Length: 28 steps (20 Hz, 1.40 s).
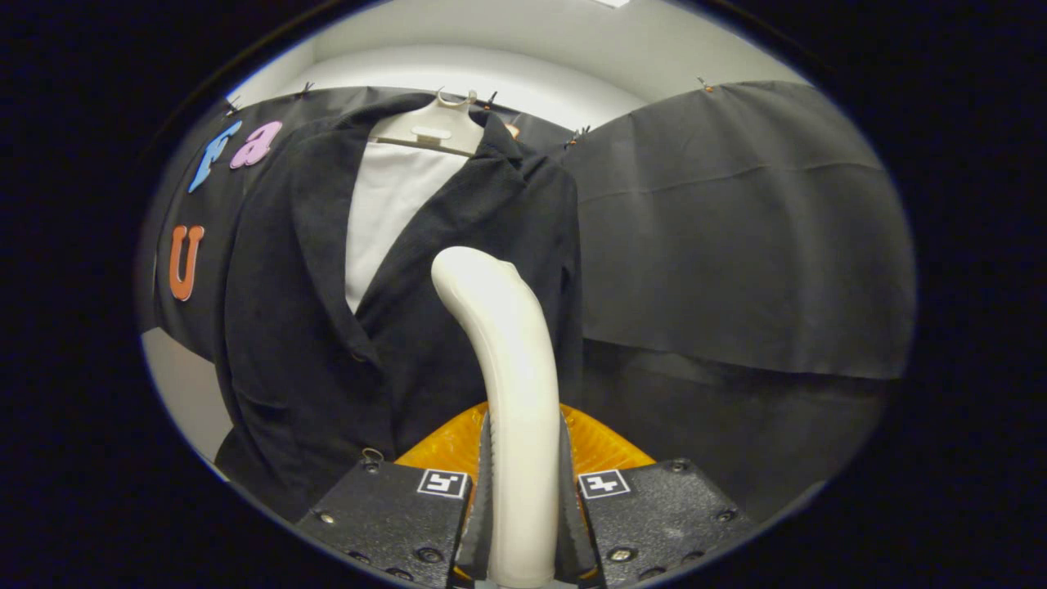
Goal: Iron the clothes twice with a garment steamer, once on the left side and once on the right side.
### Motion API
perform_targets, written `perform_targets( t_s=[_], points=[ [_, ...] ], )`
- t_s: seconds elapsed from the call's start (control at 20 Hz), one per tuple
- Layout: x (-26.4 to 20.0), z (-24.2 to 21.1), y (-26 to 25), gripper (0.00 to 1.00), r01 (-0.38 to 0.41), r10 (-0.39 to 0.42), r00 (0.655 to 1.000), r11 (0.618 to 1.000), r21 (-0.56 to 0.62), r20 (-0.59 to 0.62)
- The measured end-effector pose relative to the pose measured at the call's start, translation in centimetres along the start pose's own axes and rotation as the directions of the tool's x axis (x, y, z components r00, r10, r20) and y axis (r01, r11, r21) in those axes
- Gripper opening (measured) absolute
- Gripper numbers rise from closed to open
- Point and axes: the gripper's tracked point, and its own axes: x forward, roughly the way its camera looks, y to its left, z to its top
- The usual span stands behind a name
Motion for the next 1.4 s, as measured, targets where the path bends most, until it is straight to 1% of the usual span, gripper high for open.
perform_targets(
  t_s=[0.1,0.3,0.7,0.8,1.4],
  points=[
    [0.2,-1.2,0.1,0.36,-0.009,0.009,1.0,1.0,0.0,-0.027],
    [-2.3,-5.1,-0.4,0.36,0.001,0.0,0.998,1.0,0.017,-0.069],
    [-1.4,-7.4,0.0,0.36,0.009,-0.005,0.989,0.999,0.032,-0.145],
    [-1.4,-8.6,0.5,0.36,0.0,0.004,0.985,1.0,0.027,-0.173],
    [-1.2,-15.7,1.1,0.36,0.007,0.005,0.948,0.999,0.035,-0.317]
  ],
)
